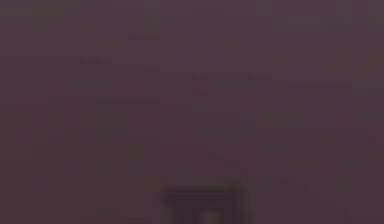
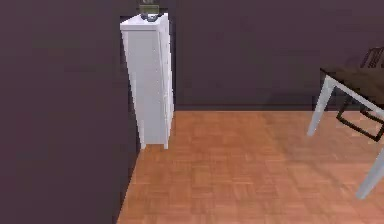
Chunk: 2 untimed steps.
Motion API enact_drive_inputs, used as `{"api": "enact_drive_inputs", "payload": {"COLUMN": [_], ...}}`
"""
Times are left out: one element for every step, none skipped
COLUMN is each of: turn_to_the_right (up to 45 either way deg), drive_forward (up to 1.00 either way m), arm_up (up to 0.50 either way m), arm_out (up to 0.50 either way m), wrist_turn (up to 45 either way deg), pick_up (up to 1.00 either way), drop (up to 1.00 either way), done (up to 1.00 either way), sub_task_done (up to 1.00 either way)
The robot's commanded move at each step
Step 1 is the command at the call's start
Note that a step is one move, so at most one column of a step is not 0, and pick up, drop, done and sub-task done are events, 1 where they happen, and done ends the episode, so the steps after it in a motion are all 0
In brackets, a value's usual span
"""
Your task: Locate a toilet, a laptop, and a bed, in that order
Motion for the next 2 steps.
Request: {"api": "enact_drive_inputs", "payload": {"turn_to_the_right": [-45.0, -45.0], "drive_forward": [0.0, 0.0], "arm_up": [0.0, 0.0], "arm_out": [0.0, 0.0], "wrist_turn": [0.0, 0.0], "pick_up": [0.0, 0.0], "drop": [0.0, 0.0], "done": [0.0, 0.0], "sub_task_done": [0.0, 0.0]}}
